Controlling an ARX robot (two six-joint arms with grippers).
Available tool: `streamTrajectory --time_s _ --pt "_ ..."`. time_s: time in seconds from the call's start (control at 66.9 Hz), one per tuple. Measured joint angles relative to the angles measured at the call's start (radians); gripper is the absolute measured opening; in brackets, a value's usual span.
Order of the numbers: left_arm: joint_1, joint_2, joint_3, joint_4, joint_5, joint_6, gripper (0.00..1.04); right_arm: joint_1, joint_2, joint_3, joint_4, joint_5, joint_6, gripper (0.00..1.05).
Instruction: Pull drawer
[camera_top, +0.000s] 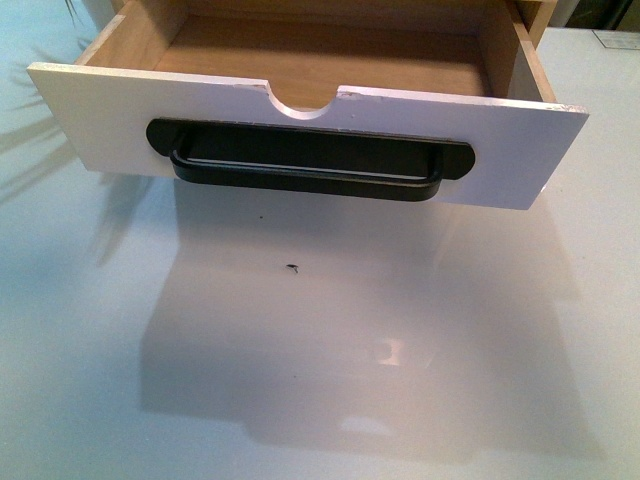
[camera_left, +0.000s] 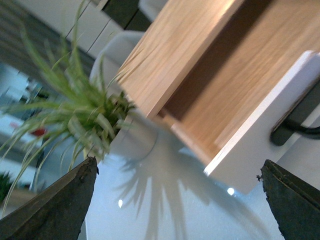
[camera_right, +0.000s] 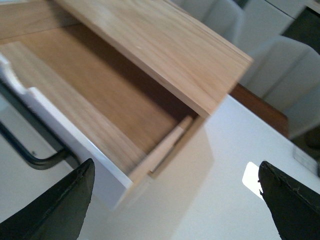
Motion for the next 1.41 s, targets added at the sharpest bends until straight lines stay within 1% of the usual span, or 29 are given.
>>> streamTrajectory --time_s 0.06,0.15,0.224,0.239,0.269,0.344,0.419,0.449,0.479,0.538,0.598,0.673,0.718,0.748,0.763,0.793,0.822,0.882,0.897,0.927,1.346,1.376,1.406 --pt "0.062 -0.105 -0.064 -0.021 -0.031 -0.101 0.97 -0.007 -0.105 -0.045 -0.021 0.066 0.071 0.96" --pt "0.146 -0.232 -0.121 -0.090 -0.036 -0.248 0.97 -0.002 -0.234 -0.093 -0.053 0.159 0.167 0.96" --pt "0.221 -0.324 -0.153 -0.146 -0.035 -0.397 0.97 0.014 -0.332 -0.131 -0.083 0.243 0.246 0.96" --pt "0.248 -0.349 -0.161 -0.163 -0.026 -0.454 0.97 0.018 -0.358 -0.143 -0.089 0.262 0.269 0.96" --pt "0.275 -0.370 -0.170 -0.172 -0.026 -0.534 0.97 0.019 -0.384 -0.151 -0.090 0.278 0.304 0.96" --pt "0.284 -0.377 -0.171 -0.175 -0.021 -0.601 0.97 0.020 -0.390 -0.151 -0.090 0.280 0.331 0.96" --pt "0.285 -0.377 -0.171 -0.175 -0.018 -0.633 0.97 0.021 -0.390 -0.151 -0.090 0.281 0.342 0.96" --pt "0.284 -0.377 -0.179 -0.150 -0.028 -0.658 0.95 0.025 -0.392 -0.159 -0.072 0.305 0.361 0.93" --pt "0.276 -0.385 -0.209 -0.067 -0.051 -0.696 0.88 0.023 -0.403 -0.181 -0.029 0.326 0.378 0.86" --pt "0.257 -0.407 -0.237 -0.010 -0.079 -0.750 0.78 0.007 -0.428 -0.211 -0.010 0.323 0.394 0.76" --pt "0.235 -0.436 -0.249 -0.011 -0.095 -0.781 0.67 -0.013 -0.452 -0.238 -0.008 0.304 0.406 0.65" --pt "0.207 -0.473 -0.261 -0.031 -0.117 -0.800 0.51 -0.040 -0.481 -0.272 -0.009 0.281 0.412 0.50" --pt "0.198 -0.486 -0.265 -0.041 -0.129 -0.805 0.44 -0.050 -0.492 -0.283 -0.009 0.270 0.413 0.42" --pt "0.188 -0.500 -0.269 -0.052 -0.138 -0.810 0.37 -0.061 -0.505 -0.293 -0.009 0.260 0.413 0.35" --pt "0.184 -0.505 -0.271 -0.055 -0.145 -0.810 0.35 -0.063 -0.508 -0.295 -0.009 0.258 0.413 0.34" --pt "0.158 -0.519 -0.274 -0.068 -0.195 -0.811 0.30 -0.080 -0.519 -0.302 -0.013 0.230 0.414 0.28" --pt "0.113 -0.535 -0.277 -0.080 -0.243 -0.814 0.22 -0.124 -0.535 -0.311 -0.017 0.165 0.414 0.21" --pt "0.075 -0.556 -0.278 -0.092 -0.246 -0.814 0.12 -0.172 -0.553 -0.323 -0.020 0.145 0.414 0.11" --pt "0.071 -0.558 -0.281 -0.090 -0.246 -0.814 0.10 -0.176 -0.555 -0.325 -0.021 0.145 0.414 0.09" --pt "0.067 -0.570 -0.298 -0.076 -0.253 -0.815 0.03 -0.184 -0.566 -0.334 -0.024 0.143 0.415 0.02" --pt "0.064 -0.699 -0.308 -0.195 -0.260 -0.820 0.03 -0.189 -0.679 -0.394 -0.077 0.136 0.417 0.02" --pt "0.064 -0.706 -0.308 -0.203 -0.260 -0.820 0.03 -0.189 -0.697 -0.396 -0.095 0.136 0.417 0.02" --pt "0.064 -0.752 -0.307 -0.266 -0.261 -0.820 0.03 -0.189 -0.747 -0.398 -0.164 0.135 0.417 0.02"
